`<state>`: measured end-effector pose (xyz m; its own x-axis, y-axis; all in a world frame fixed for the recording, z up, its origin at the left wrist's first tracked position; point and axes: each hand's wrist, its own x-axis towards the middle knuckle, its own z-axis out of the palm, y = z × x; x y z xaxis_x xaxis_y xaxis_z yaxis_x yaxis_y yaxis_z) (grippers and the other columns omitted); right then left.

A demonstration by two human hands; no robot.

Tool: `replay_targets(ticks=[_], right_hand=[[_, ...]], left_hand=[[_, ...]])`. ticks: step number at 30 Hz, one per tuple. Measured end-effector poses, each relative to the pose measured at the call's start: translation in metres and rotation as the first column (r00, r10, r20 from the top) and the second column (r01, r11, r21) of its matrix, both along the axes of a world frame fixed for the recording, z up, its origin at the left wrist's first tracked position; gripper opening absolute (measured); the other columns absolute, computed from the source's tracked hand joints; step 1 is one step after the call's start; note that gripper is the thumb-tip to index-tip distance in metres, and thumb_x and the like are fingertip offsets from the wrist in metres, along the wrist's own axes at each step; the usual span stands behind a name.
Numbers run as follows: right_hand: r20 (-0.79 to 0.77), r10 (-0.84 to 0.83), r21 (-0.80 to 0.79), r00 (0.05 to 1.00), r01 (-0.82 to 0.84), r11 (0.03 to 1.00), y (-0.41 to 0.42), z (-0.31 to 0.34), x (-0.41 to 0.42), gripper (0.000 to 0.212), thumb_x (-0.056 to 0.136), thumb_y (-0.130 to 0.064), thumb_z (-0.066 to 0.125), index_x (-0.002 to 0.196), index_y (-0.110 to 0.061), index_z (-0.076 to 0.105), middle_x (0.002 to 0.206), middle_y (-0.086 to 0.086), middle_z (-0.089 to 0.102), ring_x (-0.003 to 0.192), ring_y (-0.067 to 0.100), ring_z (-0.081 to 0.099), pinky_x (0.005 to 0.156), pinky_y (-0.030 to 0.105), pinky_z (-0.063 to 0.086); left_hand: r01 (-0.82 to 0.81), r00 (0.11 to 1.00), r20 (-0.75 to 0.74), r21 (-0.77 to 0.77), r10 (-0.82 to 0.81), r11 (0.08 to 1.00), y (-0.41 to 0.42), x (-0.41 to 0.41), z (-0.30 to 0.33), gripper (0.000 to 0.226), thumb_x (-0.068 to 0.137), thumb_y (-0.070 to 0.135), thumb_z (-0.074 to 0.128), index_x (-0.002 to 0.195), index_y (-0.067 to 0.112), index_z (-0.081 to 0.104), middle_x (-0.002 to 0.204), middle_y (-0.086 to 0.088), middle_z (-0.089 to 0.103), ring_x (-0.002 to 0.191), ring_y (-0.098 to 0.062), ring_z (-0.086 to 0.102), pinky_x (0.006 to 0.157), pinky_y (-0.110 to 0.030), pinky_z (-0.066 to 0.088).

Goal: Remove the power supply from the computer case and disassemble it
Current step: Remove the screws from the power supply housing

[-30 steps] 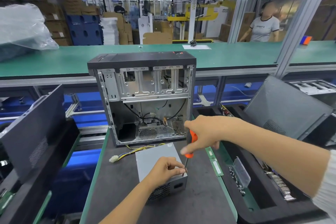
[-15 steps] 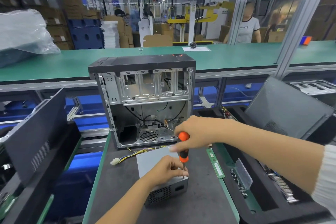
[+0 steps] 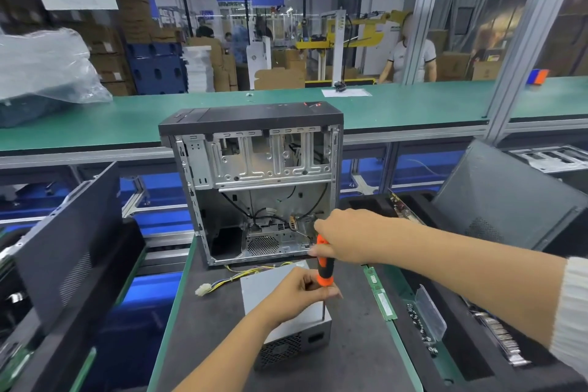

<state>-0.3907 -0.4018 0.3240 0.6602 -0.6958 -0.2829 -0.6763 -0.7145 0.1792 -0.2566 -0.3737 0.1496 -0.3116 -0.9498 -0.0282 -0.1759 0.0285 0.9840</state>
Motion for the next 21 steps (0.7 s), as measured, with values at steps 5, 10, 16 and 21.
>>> replay_targets(ticks=[5,10,16,21], right_hand=[[-0.018,0.085,0.238,0.996,-0.078,0.968,-0.003,0.012,-0.004,0.053,0.087,-0.027,0.064,0.132,-0.025,0.037,0.117,0.005,0.039,0.08,0.024,0.054,0.06,0.034,0.047],[-0.04,0.033,-0.153,0.999,-0.039,0.987,0.003,-0.001,0.005,0.058,0.094,-0.063,0.035,0.1,-0.008,0.051,0.092,0.009,0.05,0.074,0.025,0.047,0.063,0.035,0.041],[0.018,0.129,0.193,0.991,-0.13,0.973,-0.007,0.009,-0.006,0.05,0.089,-0.036,0.062,0.132,-0.028,0.04,0.12,0.006,0.037,0.08,0.022,0.052,0.065,0.031,0.045],[0.035,0.084,-0.083,0.996,-0.081,0.993,-0.006,0.0,0.001,0.048,0.094,-0.058,0.042,0.095,-0.01,0.051,0.083,0.006,0.048,0.078,0.027,0.054,0.065,0.036,0.044]], left_hand=[[-0.005,0.996,-0.085,0.016,0.007,1.0,0.0,0.0,0.006,0.006,0.09,0.013,0.069,0.093,0.009,0.074,0.091,-0.005,0.073,0.092,-0.01,0.067,0.088,-0.021,0.05],[-0.008,0.997,-0.081,0.028,0.01,1.0,0.001,-0.002,0.009,0.005,0.089,0.013,0.07,0.091,0.01,0.073,0.088,0.002,0.074,0.091,-0.008,0.068,0.086,-0.019,0.05],[-0.023,0.997,-0.073,0.033,0.025,0.999,-0.002,0.003,0.01,0.018,0.089,0.018,0.071,0.073,0.027,0.071,0.073,0.004,0.064,0.085,-0.008,0.063,0.09,-0.021,0.048],[-0.022,0.997,-0.071,0.048,0.025,0.999,-0.005,0.004,0.008,0.006,0.086,0.02,0.075,0.089,0.016,0.077,0.084,-0.016,0.049,0.085,-0.023,0.051,0.086,-0.016,0.048]])
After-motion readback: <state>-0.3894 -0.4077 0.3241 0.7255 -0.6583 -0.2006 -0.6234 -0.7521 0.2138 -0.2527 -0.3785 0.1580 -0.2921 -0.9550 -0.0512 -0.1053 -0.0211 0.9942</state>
